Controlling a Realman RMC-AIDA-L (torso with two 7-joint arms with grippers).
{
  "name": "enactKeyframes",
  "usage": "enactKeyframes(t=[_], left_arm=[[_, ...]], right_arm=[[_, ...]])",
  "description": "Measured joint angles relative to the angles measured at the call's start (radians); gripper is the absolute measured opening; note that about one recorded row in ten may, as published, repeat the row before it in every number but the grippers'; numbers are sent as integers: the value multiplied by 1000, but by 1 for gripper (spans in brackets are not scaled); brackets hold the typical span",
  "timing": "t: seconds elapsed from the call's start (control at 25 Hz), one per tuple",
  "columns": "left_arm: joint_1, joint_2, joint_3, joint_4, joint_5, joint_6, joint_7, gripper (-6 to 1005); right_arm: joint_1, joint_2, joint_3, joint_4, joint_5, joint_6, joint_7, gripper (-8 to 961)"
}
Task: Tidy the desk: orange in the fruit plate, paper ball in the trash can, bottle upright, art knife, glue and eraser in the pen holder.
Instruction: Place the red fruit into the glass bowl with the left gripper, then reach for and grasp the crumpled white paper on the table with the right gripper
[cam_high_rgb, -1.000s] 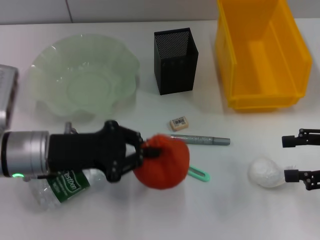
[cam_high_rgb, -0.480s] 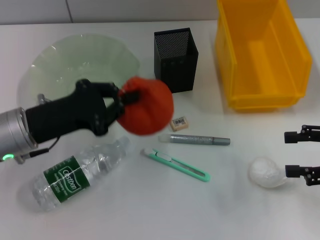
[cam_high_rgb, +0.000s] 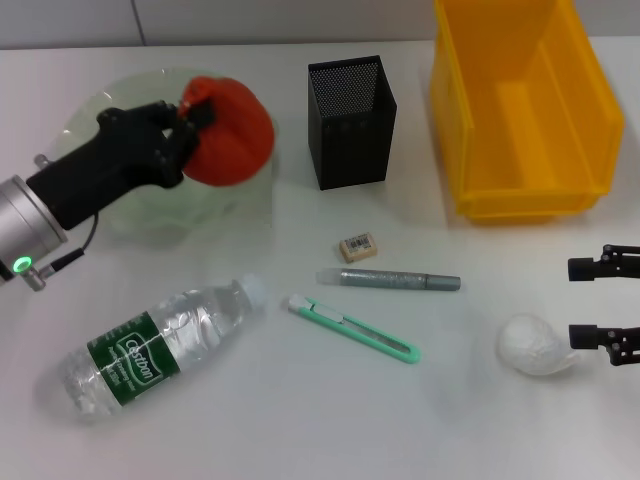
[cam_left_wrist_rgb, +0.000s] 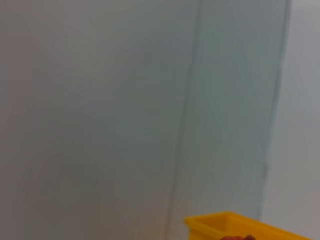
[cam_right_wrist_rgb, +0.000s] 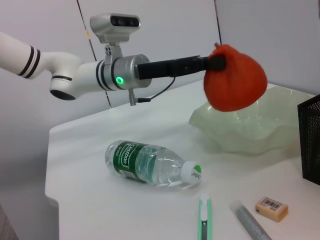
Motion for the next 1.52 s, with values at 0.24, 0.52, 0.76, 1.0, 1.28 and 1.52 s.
enactKeyframes(t=[0.24, 0.52, 0.76, 1.0, 1.28, 1.52], left_arm=[[-11, 0, 0, -1, -39, -111, 0, 60], [-28, -1, 0, -13, -47, -218, 1, 61], [-33, -1, 0, -13, -48, -225, 2, 60], [-37, -1, 0, -13, -50, -237, 2, 117], [-46, -3, 1, -33, -71, -244, 2, 367], [-47, -3, 2, -34, -71, -243, 1, 613]], right_arm=[[3, 0, 0, 0, 0, 1, -1, 825], [5, -2, 1, -2, 1, 7, -1, 825], [5, -2, 1, -2, 2, 11, -1, 826], [7, -3, 2, -2, 2, 12, -1, 826], [7, -5, 2, -2, 2, 14, -1, 826], [8, -6, 2, -2, 2, 14, -1, 826]])
